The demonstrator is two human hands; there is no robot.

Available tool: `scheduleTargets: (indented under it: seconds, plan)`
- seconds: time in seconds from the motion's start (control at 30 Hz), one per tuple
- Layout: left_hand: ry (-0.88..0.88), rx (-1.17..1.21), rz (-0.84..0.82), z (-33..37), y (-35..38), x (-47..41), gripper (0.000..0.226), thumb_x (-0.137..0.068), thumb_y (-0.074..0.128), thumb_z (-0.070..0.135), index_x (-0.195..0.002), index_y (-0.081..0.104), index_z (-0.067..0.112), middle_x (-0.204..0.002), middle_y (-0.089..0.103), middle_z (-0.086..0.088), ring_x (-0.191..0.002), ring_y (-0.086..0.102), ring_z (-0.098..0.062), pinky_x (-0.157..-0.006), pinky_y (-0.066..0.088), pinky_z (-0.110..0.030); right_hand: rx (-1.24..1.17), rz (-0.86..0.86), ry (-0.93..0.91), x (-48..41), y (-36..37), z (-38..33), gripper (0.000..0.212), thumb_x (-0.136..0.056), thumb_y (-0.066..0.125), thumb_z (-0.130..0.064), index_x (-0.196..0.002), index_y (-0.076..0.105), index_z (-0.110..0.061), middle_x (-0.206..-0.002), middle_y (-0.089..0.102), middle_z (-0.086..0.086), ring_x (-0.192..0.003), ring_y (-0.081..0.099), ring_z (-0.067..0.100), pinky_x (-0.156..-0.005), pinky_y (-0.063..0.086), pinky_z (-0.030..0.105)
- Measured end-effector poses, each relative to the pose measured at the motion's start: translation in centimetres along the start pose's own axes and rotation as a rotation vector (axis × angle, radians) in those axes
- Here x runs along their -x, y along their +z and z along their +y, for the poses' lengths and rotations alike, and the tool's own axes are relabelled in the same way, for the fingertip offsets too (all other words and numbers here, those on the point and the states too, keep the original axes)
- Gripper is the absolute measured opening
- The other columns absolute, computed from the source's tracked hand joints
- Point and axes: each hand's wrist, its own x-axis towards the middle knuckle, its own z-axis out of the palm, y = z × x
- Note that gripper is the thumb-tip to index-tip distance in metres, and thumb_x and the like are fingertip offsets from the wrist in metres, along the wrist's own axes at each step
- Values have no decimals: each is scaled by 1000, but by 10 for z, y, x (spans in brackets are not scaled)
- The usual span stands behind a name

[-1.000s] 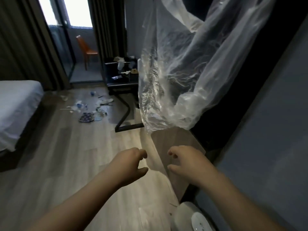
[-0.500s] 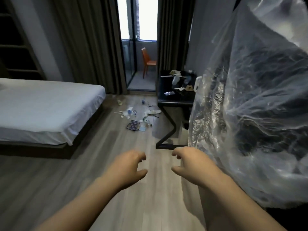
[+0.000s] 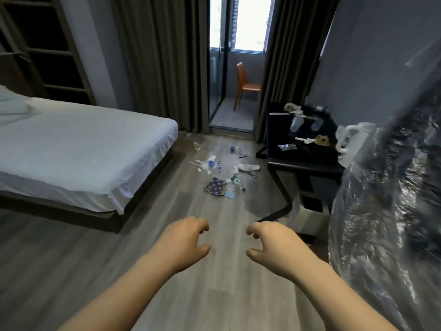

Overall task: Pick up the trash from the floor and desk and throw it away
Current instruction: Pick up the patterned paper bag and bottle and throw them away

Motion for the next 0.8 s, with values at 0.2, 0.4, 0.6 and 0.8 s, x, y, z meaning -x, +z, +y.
scheduleTargets:
  seconds: [0.2,0.4,0.6,0.8]
  plan:
    - [26,20,-12,-61,-24,-84,40,-85,57,42,-122,55,26,-119,60,7,-107,57,-11,-89,47,-27,-33,-22,32,-105,-7,-12,44,-85,58,-39,-127,54,-26,-119,60,-4,-110,56,14,-87,47,29]
    - [45,45,-44,-95,-32,-176,41,-86,58,40,-123,55,25,-119,60,6,-106,57,-12,-88,47,-27,-32,-30,63,-200,-7,10,44,-84,59,-39,-125,55,-26,-115,62,-5,-110,54,14,-83,45,27]
    - [31,16,-45,-123,-51,-291,40,-87,58,40,-124,54,24,-120,59,6,-108,56,-11,-91,46,-26,-60,-25,59,-319,-11,49,44,-83,59,-37,-125,55,-26,-118,61,-4,-110,55,14,-78,43,25]
    - [2,2,-56,-148,-75,-405,38,-87,57,39,-122,55,25,-118,59,6,-105,56,-10,-90,46,-27,-62,-27,50,-437,-32,94,45,-81,59,-38,-125,55,-28,-119,61,-6,-112,55,16,-83,41,26]
